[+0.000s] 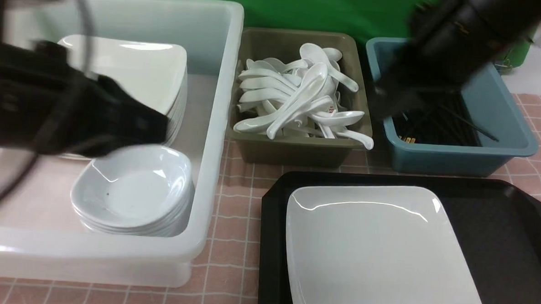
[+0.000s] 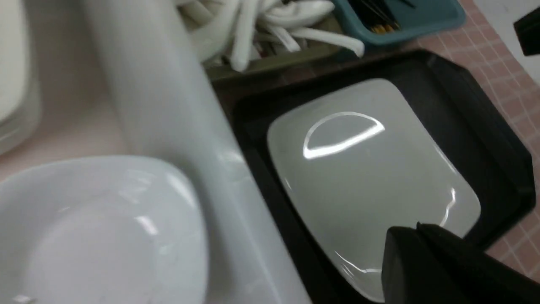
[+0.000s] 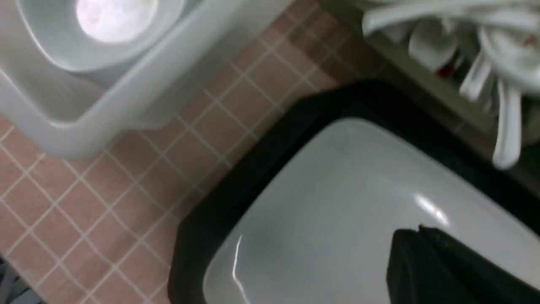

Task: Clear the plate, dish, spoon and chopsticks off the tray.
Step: Use the right arm to grab a plate from the dinner plate

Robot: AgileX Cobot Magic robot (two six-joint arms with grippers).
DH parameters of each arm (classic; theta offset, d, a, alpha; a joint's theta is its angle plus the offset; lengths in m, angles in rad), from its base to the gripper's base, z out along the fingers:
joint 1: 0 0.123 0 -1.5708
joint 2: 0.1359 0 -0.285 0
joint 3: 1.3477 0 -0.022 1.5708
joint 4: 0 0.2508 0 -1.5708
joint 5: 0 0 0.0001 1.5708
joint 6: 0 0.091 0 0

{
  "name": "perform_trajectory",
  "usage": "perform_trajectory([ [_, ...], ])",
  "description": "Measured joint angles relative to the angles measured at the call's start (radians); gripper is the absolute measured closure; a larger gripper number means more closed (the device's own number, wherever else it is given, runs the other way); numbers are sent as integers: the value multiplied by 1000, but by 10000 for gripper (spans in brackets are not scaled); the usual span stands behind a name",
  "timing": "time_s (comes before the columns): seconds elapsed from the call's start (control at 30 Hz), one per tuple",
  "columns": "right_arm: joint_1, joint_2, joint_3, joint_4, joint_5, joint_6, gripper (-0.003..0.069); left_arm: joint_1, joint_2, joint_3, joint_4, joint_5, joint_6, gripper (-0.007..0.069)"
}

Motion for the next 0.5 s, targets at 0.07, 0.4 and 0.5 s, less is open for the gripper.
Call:
perform_trajectory([
  [0.07, -114, -42, 145, 66, -6, -21, 629, -110, 70, 1, 39, -21, -9, 627],
  [0.4, -383, -14, 483, 115, -258, -71, 309, -279, 291, -40, 107, -51, -43, 627],
  [0.5, -384, 64, 488, 127, -360, -87, 148, -279, 311, -53, 145, -69, -46, 627],
])
